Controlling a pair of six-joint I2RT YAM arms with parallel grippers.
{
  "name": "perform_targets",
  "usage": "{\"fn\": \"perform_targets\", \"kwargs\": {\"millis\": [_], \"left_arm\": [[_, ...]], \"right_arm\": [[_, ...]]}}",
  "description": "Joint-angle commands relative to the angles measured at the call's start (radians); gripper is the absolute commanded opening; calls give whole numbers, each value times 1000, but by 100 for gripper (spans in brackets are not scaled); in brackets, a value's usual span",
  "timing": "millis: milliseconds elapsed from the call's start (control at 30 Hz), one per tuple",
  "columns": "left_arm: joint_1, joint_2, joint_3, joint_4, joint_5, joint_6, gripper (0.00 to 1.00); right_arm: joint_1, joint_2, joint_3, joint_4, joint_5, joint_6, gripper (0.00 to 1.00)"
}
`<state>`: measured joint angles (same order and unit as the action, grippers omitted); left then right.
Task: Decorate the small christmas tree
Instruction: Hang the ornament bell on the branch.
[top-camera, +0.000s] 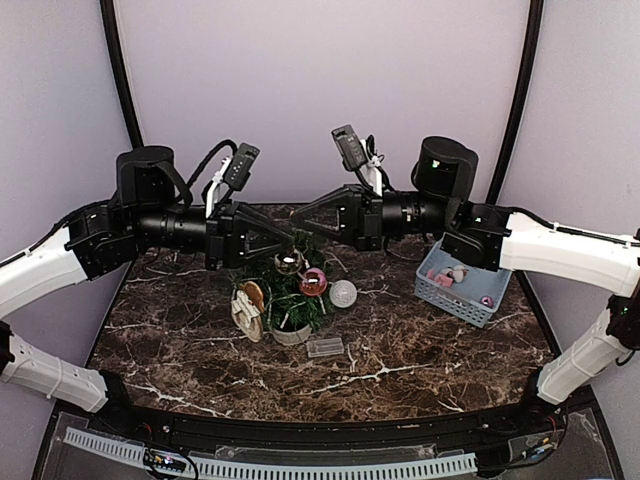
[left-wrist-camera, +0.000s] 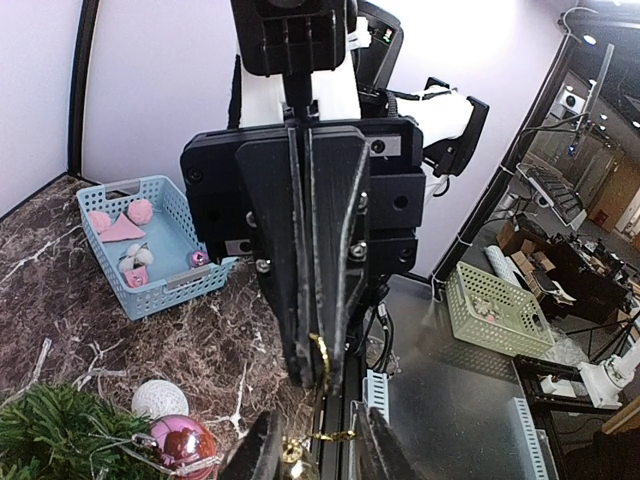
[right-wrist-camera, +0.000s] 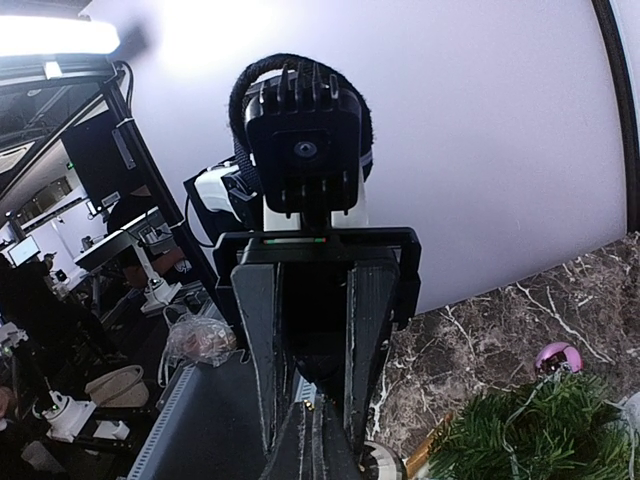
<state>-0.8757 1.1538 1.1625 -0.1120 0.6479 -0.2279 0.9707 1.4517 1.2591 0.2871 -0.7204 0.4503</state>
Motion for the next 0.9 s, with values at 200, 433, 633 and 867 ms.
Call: {"fn": "perform_targets", "kwargs": {"millis": [200, 433, 633, 867], "left_arm": [[-8, 4, 40, 1, 2, 22, 21], [-8, 7, 41, 4, -12, 24, 8], [-8, 7, 43, -2, -33, 30, 0], [-8, -8, 36, -10, -48, 37, 0]], "right_arm": [[-3, -22, 1, 21, 17, -8, 0], [-4, -22, 0, 15, 10, -7, 0], [-4, -29, -1, 14, 10, -7, 0], [-4, -41, -9, -20, 33, -26, 0]]}}
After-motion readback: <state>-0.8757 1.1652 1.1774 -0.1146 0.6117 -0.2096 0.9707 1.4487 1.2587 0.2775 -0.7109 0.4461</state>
